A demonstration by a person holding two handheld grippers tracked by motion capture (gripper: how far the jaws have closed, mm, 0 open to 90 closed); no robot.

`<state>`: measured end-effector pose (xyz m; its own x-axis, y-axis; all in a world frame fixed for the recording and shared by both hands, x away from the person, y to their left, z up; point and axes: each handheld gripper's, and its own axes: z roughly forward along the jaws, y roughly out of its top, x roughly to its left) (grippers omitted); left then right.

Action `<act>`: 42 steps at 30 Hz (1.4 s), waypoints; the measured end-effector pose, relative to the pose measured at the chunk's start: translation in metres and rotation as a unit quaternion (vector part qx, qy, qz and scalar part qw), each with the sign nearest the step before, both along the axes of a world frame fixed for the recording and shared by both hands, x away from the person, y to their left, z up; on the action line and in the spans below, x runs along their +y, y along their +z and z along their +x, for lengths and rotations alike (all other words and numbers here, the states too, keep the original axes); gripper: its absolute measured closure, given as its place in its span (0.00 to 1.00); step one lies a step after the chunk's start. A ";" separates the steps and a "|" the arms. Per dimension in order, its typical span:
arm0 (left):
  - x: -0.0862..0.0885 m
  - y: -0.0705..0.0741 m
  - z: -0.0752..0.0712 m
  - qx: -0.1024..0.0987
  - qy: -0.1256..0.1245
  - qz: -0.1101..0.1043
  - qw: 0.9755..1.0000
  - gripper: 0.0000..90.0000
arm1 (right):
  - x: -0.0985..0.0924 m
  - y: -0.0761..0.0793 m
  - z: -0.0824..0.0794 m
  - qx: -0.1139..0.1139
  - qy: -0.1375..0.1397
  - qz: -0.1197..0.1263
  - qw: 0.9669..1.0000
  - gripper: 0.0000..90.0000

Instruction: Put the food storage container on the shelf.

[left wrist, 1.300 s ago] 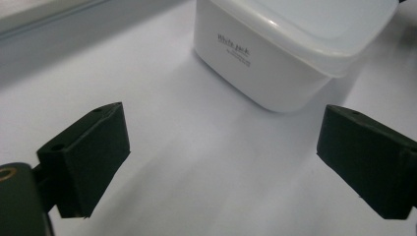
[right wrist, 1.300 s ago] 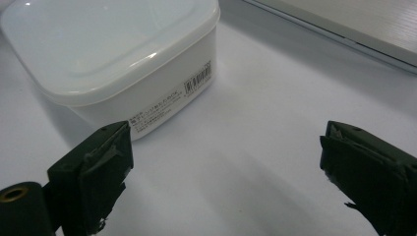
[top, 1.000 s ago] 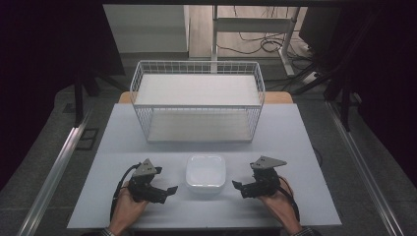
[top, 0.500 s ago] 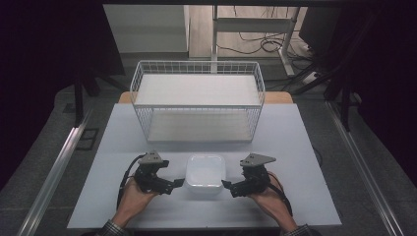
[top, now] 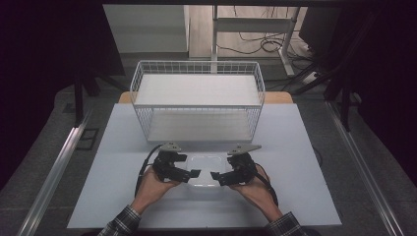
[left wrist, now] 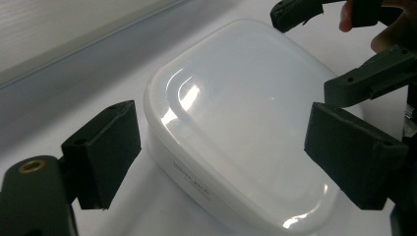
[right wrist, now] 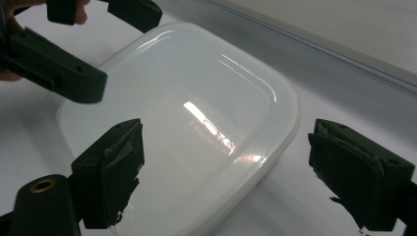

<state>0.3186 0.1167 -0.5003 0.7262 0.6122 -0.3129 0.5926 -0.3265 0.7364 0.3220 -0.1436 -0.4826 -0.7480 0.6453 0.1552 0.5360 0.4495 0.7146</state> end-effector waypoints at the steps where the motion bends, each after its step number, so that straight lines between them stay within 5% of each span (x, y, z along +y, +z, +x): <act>1: 0.000 0.000 0.000 0.000 0.000 0.000 1.000 0.15 | 0.000 -0.001 0.001 0.002 -0.001 0.000 1.000 0.16; 3: 0.001 -0.005 0.001 0.009 0.000 0.005 1.000 0.16 | 0.000 -0.003 0.001 0.006 -0.003 0.003 1.000 0.16; 4: 0.003 -0.007 0.001 0.017 -0.001 -0.010 1.000 0.16 | -0.001 -0.004 0.002 0.014 -0.005 0.008 1.000 0.16; 12: 0.010 -0.008 -0.005 0.045 -0.012 -0.033 0.998 0.28 | -0.009 -0.007 0.005 0.098 -0.018 0.046 0.994 0.27; 17: 0.026 -0.007 -0.015 0.066 -0.012 -0.062 0.996 0.53 | -0.015 -0.003 -0.003 0.127 -0.027 0.048 0.990 0.41; 19: 0.029 -0.005 -0.022 0.068 -0.006 -0.064 0.996 0.63 | -0.022 0.001 -0.007 0.136 -0.031 0.056 0.989 0.57; 21: 0.027 -0.002 -0.026 0.064 0.003 -0.057 0.996 0.66 | -0.027 0.006 -0.010 0.124 -0.037 0.060 0.990 0.67; 25: 0.024 0.002 -0.030 0.060 0.018 -0.049 0.997 0.71 | -0.029 0.007 -0.013 0.126 -0.042 0.065 0.989 0.71; 30: 0.031 0.003 -0.030 0.056 0.040 -0.076 0.995 0.85 | -0.033 0.010 -0.014 0.106 -0.062 0.091 0.988 0.85; 42: 0.029 0.011 -0.034 0.023 0.060 -0.069 0.996 0.89 | -0.028 0.014 -0.020 0.042 -0.067 0.083 0.993 0.87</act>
<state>0.2845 0.1460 -0.4896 0.6335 0.6423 -0.4315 0.6549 -0.1480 0.7411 0.3022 -0.1720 -0.4685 -0.6369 0.6982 0.3269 0.6444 0.2492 0.7230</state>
